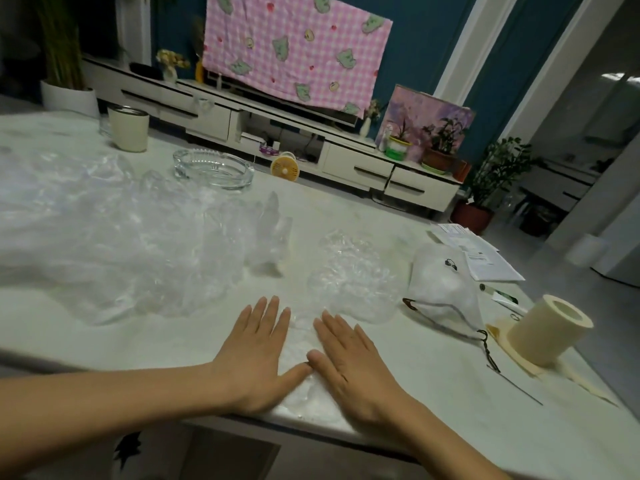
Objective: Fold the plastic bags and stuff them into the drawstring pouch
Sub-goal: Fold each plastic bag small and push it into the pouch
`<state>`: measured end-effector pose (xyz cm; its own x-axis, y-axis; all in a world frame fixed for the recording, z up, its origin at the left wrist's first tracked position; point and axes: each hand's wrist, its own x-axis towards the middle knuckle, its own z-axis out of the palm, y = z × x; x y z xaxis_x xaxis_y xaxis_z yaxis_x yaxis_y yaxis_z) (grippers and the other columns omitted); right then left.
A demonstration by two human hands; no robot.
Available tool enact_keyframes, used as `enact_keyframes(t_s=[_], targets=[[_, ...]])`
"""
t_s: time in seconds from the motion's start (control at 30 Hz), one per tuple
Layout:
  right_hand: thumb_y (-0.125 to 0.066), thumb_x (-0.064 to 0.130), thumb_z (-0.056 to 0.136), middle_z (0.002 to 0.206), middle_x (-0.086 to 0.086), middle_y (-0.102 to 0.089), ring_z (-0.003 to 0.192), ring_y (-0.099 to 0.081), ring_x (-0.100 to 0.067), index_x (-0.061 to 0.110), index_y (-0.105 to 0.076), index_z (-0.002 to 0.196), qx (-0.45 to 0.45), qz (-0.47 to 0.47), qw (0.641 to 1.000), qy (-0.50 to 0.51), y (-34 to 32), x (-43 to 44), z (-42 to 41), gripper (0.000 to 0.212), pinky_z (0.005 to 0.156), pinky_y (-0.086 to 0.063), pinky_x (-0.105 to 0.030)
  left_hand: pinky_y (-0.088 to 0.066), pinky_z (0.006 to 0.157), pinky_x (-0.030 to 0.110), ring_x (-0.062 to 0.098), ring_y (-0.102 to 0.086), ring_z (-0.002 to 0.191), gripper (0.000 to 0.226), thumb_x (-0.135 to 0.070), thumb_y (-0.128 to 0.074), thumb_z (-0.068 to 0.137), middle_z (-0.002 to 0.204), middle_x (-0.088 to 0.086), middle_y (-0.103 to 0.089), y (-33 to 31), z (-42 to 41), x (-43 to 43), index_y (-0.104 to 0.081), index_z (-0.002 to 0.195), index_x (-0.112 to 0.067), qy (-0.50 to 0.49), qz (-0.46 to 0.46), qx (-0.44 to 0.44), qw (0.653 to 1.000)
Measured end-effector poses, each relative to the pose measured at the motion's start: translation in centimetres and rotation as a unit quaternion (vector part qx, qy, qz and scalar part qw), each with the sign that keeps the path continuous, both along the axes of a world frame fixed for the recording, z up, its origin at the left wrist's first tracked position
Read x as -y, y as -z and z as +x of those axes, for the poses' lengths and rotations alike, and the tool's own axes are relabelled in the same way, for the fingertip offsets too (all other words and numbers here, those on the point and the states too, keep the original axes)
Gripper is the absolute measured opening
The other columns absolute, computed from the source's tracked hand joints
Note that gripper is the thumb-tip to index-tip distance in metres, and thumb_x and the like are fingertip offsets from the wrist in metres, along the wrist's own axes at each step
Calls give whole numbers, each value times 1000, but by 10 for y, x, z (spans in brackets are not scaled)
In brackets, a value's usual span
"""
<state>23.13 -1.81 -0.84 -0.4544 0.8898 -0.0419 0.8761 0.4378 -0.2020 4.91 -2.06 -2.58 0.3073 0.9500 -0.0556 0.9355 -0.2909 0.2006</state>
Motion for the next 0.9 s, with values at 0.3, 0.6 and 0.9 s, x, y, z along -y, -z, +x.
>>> enact_keyframes(t_s=[0.3,0.6,0.9], targets=[[-37,71,84,131,19,-48,122,-39,9,40,-44,125,-206,95,973,-50,-21,33,31,51,101,-25,-6,-42,82,30,19,-49,105,43,-44,-22,100,123,3,-43,-43,-9,19,-47,125,-20,12,88,-47,995],[-35,58,94,132,4,-54,121,-46,-8,24,-52,125,-61,145,978,-135,15,49,28,49,102,-32,-18,-40,100,25,11,-55,118,75,-76,-27,85,131,-1,-58,-9,-51,15,-53,128,-21,290,224,-63,928],[-37,54,95,108,26,-65,105,-54,10,34,-70,101,-312,-17,950,-8,0,53,25,40,90,-37,-10,-42,79,16,5,-57,95,53,-66,-46,87,112,-9,-61,-13,-43,16,-52,120,-25,334,213,116,911]])
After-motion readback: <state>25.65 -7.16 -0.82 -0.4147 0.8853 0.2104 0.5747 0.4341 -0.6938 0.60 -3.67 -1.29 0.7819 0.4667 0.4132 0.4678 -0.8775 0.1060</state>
